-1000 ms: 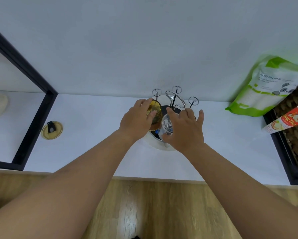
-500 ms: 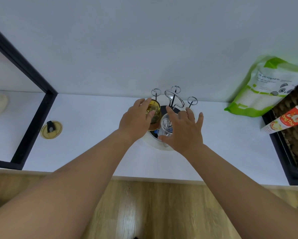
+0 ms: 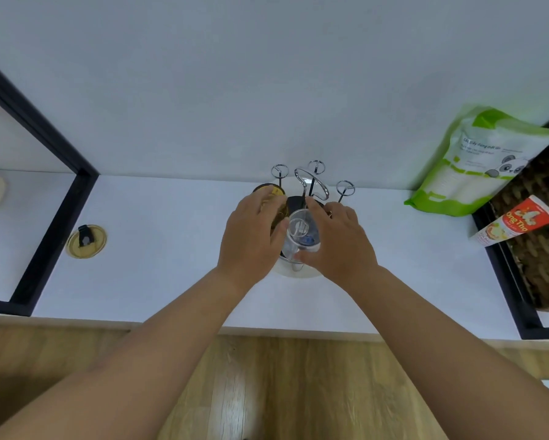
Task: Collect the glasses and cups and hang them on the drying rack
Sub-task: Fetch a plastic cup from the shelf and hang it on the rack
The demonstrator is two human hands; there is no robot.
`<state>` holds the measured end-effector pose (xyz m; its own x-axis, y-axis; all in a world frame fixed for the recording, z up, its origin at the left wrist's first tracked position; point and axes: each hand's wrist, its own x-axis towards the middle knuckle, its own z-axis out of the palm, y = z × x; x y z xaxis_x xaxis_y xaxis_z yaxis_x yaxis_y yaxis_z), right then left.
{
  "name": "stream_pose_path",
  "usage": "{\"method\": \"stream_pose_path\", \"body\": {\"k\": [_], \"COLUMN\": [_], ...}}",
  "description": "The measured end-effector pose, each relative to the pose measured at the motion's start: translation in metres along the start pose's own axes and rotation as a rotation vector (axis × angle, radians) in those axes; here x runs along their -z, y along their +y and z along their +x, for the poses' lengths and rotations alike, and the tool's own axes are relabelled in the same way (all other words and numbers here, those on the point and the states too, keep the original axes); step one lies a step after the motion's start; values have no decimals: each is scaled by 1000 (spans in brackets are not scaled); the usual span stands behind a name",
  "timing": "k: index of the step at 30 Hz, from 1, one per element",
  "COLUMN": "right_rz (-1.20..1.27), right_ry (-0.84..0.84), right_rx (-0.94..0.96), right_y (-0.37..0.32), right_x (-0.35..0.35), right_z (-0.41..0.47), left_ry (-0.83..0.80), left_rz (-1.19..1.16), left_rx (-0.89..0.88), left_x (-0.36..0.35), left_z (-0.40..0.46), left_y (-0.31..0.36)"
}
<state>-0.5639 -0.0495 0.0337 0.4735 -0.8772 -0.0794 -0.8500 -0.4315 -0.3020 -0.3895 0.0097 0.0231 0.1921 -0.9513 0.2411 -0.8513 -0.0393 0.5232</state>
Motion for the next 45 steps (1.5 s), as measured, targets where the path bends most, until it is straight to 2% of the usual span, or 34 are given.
{"method": "stream_pose_path", "body": {"k": [9,23,32,45], "right_rz": [90,-4,-26,-64], "right_ry": [-29,-1,-12,16], "right_rx": [64,103,97,48], "right_y": [-24,-25,-21,-11], "right_x": [0,4,9,13], "right_z": [-17,-15,-17,-8], "left_ry": [-62,-155,-108,-18], "left_rz": [54,190,249,209], "left_rx": [-23,-27,-52,-76], "left_x": [0,7,8,14], "left_z": [-12,6,5,-6], "left_y": [-10,-25,-28,-26]}}
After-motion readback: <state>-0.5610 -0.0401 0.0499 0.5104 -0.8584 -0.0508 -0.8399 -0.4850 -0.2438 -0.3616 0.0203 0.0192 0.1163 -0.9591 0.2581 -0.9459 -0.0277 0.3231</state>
